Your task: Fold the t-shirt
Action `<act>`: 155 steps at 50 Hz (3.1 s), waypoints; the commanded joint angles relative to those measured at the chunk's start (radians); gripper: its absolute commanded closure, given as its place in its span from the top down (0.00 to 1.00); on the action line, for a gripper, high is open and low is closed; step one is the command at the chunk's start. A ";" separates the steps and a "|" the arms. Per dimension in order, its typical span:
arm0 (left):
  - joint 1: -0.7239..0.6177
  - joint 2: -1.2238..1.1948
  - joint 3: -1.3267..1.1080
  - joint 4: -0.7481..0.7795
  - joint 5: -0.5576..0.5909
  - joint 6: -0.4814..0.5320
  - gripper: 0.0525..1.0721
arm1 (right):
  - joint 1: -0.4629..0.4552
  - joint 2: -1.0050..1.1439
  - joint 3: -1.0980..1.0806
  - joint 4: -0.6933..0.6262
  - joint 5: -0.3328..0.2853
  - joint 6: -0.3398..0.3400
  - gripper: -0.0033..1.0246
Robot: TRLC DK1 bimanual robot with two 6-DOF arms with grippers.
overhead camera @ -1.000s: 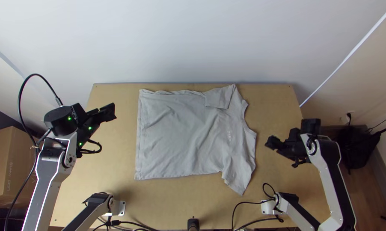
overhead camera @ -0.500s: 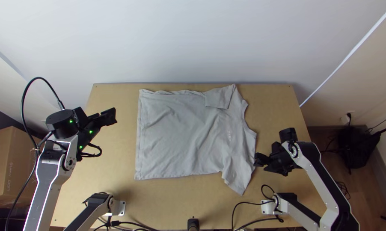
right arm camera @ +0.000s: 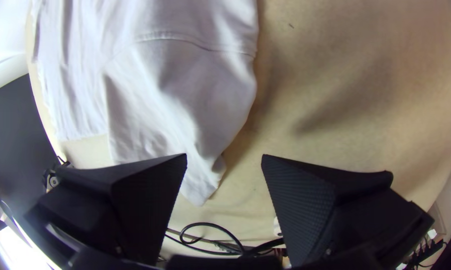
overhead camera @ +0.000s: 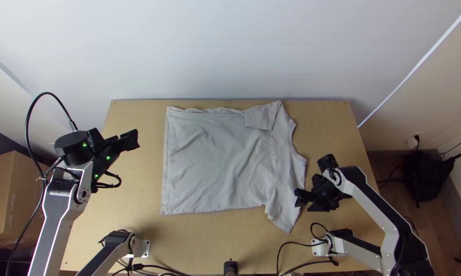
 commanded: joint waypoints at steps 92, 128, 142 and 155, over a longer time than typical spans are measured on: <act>-0.470 0.486 -0.289 -0.527 0.048 0.491 0.80 | 0.067 -0.109 -0.048 0.154 -0.018 0.029 0.03; -0.254 0.192 -0.237 -0.349 0.059 0.493 0.02 | -0.091 -0.151 0.096 0.189 -0.017 0.006 0.03; -0.192 0.015 -0.128 -0.132 0.039 0.430 0.02 | -0.102 -0.312 0.238 0.570 -0.029 0.035 0.03; -0.067 0.084 0.157 0.082 0.036 0.353 0.02 | -0.096 -0.146 0.585 0.726 0.000 0.035 0.03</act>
